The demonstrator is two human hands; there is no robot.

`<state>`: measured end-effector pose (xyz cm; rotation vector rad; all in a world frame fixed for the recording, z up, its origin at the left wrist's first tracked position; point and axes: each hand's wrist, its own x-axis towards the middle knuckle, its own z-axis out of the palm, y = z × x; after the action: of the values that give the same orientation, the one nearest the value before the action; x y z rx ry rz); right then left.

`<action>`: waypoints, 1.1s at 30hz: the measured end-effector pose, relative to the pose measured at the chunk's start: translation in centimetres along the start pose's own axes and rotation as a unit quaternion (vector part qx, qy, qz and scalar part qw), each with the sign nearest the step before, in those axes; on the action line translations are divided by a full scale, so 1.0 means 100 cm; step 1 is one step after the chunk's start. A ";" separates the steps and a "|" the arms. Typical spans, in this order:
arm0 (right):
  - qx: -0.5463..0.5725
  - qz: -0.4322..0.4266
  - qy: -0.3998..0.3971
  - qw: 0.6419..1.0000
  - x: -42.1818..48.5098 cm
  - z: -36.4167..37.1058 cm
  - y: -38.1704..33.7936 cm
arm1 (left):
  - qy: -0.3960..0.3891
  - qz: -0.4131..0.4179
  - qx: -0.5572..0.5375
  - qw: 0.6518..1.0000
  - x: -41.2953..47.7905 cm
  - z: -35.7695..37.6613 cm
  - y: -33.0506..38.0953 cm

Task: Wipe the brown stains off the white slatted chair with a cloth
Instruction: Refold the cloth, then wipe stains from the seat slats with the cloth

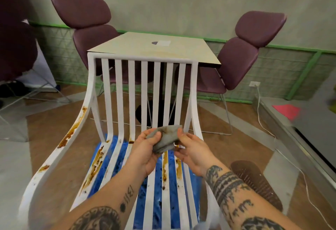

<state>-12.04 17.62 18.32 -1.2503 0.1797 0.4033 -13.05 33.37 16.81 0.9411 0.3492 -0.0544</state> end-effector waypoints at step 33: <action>-0.288 -0.026 0.154 0.945 0.256 -0.128 0.082 | 0.095 0.006 0.575 0.812 0.257 -0.040 -0.101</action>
<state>9.24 12.69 -1.87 -1.8927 0.3074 0.2146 8.09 33.26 -1.39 2.1736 0.5020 -0.1732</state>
